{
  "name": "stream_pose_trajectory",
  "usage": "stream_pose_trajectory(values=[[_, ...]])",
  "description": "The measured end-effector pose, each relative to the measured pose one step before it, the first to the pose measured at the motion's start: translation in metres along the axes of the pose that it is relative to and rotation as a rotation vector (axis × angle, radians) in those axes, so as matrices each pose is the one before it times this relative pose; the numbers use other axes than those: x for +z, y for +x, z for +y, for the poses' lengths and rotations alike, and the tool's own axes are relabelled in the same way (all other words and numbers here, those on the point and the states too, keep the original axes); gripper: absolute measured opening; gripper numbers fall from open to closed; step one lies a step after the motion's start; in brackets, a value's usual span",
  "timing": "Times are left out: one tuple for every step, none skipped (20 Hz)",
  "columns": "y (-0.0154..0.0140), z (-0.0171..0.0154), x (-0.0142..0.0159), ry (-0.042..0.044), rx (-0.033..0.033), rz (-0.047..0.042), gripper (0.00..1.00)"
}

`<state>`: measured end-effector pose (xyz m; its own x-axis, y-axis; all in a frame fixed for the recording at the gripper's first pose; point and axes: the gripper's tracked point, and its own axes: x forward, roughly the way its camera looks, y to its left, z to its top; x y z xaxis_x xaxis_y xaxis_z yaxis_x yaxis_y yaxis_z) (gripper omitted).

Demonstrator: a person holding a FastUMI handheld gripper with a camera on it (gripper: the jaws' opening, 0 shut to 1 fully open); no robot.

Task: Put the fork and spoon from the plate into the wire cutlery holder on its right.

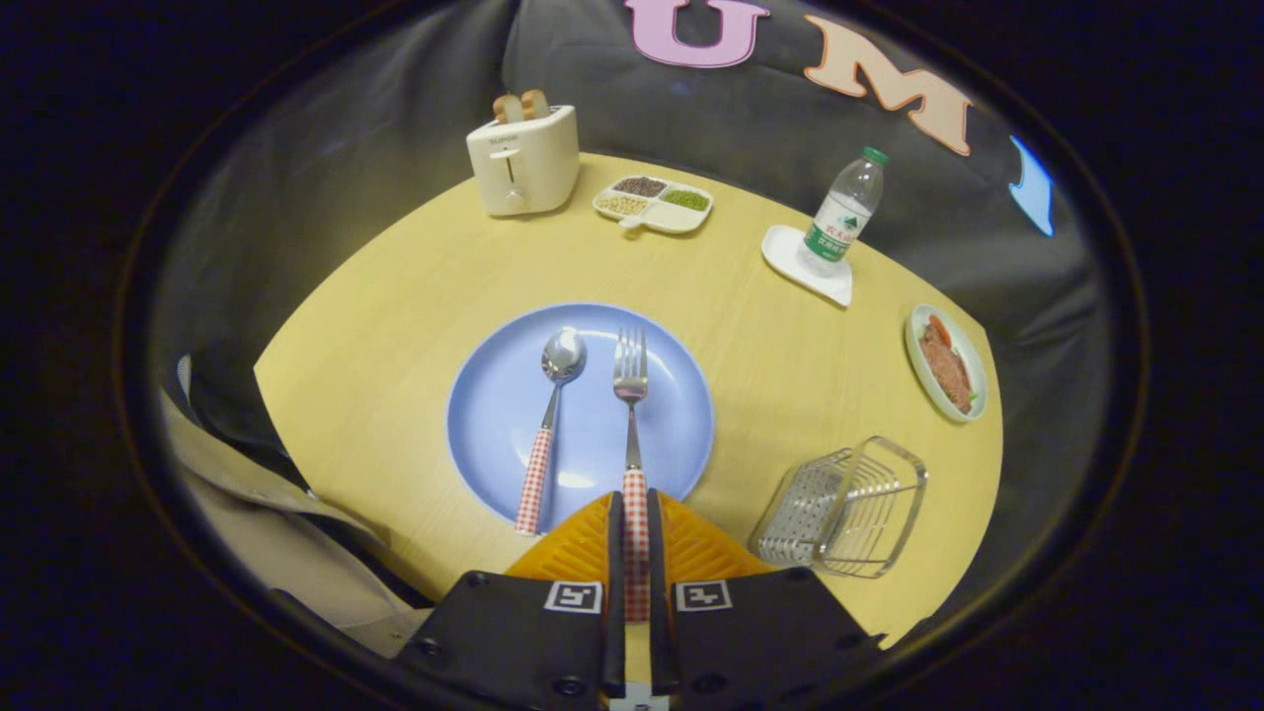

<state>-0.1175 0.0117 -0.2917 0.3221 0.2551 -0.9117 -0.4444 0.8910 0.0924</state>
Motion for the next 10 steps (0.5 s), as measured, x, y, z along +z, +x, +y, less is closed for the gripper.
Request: stream_pose_trajectory(values=[[-0.00859,-0.00573,0.00375,-0.006,0.00131,-0.00285,0.13],[-0.00842,-0.00588,0.00307,-0.00749,0.00184,-0.00419,0.13],[-0.00831,-0.00564,-0.00325,-0.00645,0.00104,0.00876,0.13],[-0.00883,-0.00754,-0.003,-0.00858,-0.00011,0.01664,0.13],[-0.0071,-0.00814,-0.00409,-0.01064,-0.00081,0.02021,0.13],[-0.00799,-0.01113,-0.00451,-0.01055,-0.00705,0.01802,0.13],[-0.00589,-0.01183,-0.00289,-0.01379,-0.01251,0.01623,0.13],[-0.00609,-0.01251,-0.00173,-0.0165,-0.01313,0.01402,0.13],[-0.0057,-0.01028,-0.00199,-0.01769,-0.01284,0.0051,0.13],[-0.00582,-0.00967,-0.00228,-0.01893,-0.00571,0.01235,0.13]])
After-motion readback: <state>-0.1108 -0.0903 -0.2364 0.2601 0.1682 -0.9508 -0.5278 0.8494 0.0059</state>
